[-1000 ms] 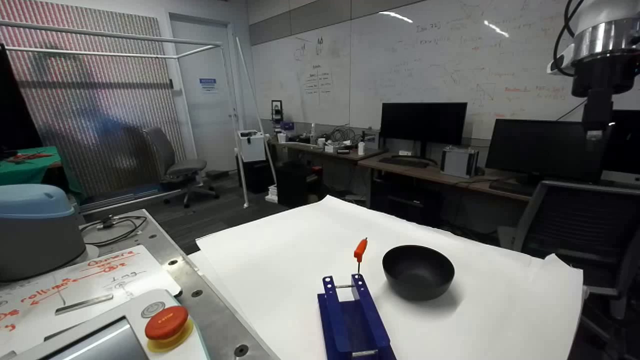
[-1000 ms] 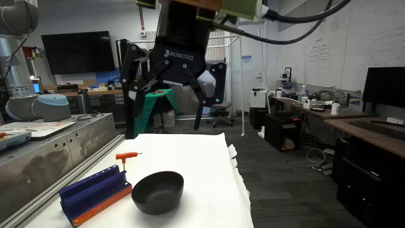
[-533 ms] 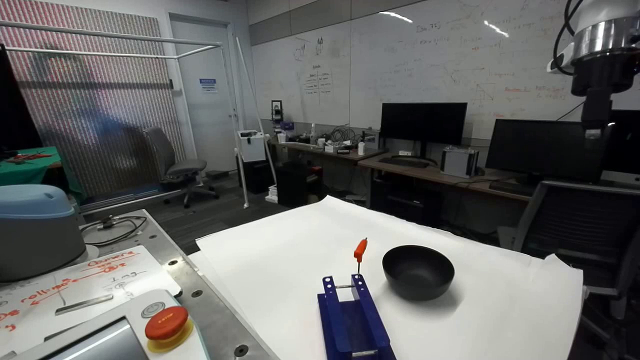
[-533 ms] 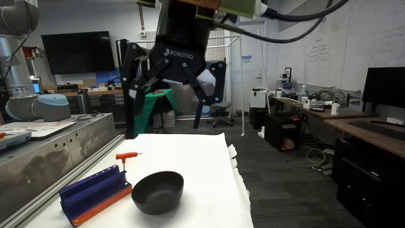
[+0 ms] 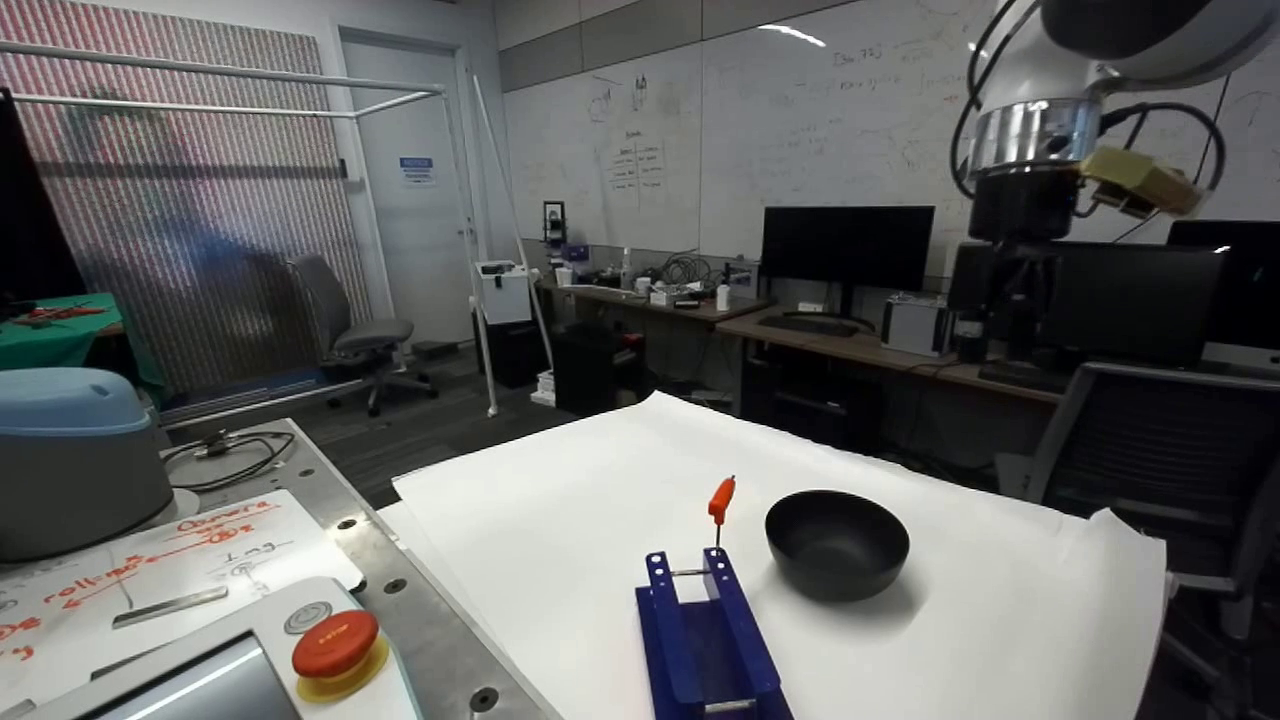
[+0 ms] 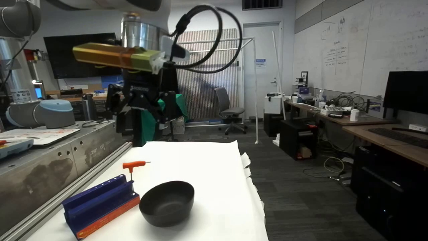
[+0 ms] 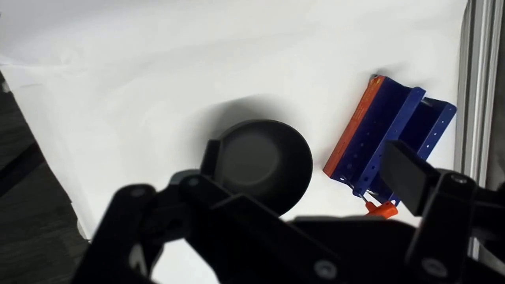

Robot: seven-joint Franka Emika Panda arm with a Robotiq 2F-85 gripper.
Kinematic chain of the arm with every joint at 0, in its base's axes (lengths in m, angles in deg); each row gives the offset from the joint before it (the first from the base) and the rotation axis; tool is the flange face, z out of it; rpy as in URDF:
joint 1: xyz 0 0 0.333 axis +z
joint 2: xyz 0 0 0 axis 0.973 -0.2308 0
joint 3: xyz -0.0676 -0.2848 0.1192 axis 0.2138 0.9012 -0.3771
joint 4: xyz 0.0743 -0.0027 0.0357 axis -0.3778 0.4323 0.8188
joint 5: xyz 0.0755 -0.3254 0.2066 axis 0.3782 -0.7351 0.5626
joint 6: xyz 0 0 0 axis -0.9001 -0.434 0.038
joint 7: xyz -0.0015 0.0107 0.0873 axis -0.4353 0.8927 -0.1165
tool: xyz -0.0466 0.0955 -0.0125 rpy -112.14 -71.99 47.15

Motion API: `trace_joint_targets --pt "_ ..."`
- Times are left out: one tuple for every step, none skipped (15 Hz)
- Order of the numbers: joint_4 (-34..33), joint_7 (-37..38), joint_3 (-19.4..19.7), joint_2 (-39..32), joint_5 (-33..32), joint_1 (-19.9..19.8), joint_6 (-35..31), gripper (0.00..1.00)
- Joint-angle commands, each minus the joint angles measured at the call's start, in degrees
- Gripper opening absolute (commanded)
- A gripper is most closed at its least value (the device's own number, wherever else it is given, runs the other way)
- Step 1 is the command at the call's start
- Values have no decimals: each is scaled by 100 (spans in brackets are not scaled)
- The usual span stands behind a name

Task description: Put the metal object with an orange handle in the black bowl

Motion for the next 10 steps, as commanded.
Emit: trace_joint_targets --pt "-794 751 -452 -1045 -44 176 -170 100" --pt "-957 947 -544 -1268 -77 219 -190 100" --pt "-1164 1167 -638 -1551 -126 280 -185 100" --pt "-1348 1336 -696 -1772 -154 328 -179 100" --pt "-1564 1502 -749 -2026 -175 391 -201 100" --pt "-1751 1616 -777 -2229 -190 442 -208 100" --pt "-1954 1702 -798 -2445 -156 487 -258 100" --pt "-2121 1781 -812 -2629 -109 530 -340 100" --pt "-2286 1866 -813 -2816 -113 575 -411 100" --pt "-2421 1943 -806 -2976 -166 625 -506 100"
